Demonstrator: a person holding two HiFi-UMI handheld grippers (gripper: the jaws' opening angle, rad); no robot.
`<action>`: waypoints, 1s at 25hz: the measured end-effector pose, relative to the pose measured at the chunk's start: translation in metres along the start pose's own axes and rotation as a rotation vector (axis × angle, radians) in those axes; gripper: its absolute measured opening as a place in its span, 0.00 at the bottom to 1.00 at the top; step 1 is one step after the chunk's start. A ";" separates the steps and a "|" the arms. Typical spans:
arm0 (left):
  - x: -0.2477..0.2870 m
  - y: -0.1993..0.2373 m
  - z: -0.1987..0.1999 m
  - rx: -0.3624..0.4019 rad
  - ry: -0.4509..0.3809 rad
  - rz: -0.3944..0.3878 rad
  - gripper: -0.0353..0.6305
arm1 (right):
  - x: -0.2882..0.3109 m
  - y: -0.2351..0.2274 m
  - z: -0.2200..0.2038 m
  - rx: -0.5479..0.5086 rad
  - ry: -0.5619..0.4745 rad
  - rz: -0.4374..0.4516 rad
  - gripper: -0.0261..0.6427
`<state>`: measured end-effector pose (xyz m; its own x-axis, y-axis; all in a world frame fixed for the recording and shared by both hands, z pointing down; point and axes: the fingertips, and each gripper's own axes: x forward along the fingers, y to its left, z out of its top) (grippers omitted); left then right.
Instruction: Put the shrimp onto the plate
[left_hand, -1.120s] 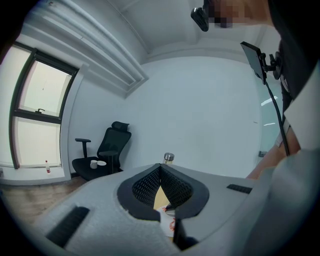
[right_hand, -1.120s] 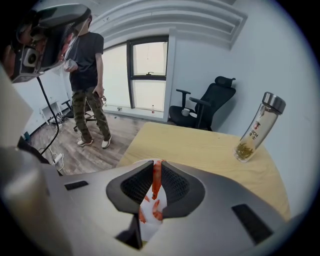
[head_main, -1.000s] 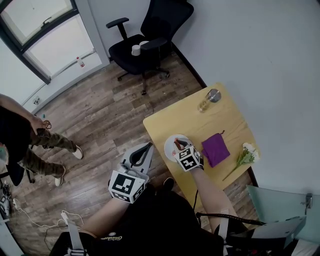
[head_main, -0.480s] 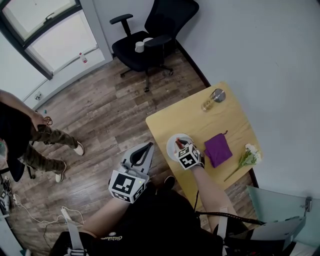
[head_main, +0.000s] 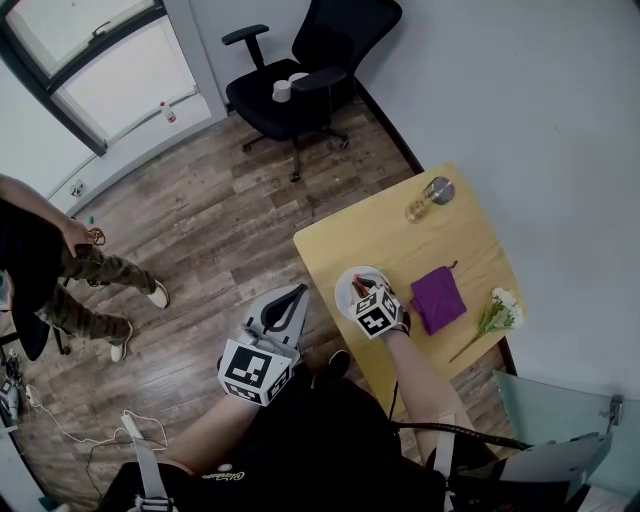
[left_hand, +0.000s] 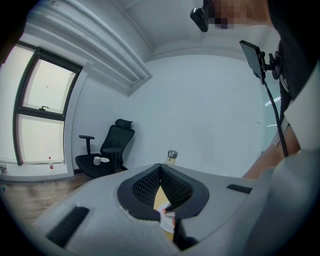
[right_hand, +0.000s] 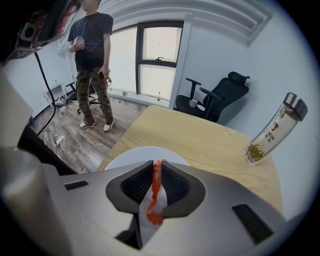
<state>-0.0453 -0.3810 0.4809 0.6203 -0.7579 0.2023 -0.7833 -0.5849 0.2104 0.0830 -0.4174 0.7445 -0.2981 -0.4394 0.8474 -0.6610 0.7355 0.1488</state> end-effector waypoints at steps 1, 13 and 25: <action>0.000 0.000 0.000 0.000 0.000 -0.001 0.06 | 0.000 0.000 0.000 0.001 0.002 0.001 0.11; 0.000 -0.002 -0.002 0.005 0.003 -0.002 0.06 | 0.006 0.001 -0.007 -0.062 0.070 0.028 0.13; -0.003 -0.002 -0.003 0.005 0.001 0.000 0.06 | 0.007 0.002 -0.007 -0.084 0.081 0.031 0.13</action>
<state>-0.0453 -0.3766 0.4828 0.6201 -0.7577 0.2032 -0.7837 -0.5861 0.2059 0.0844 -0.4155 0.7537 -0.2589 -0.3748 0.8902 -0.5915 0.7901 0.1606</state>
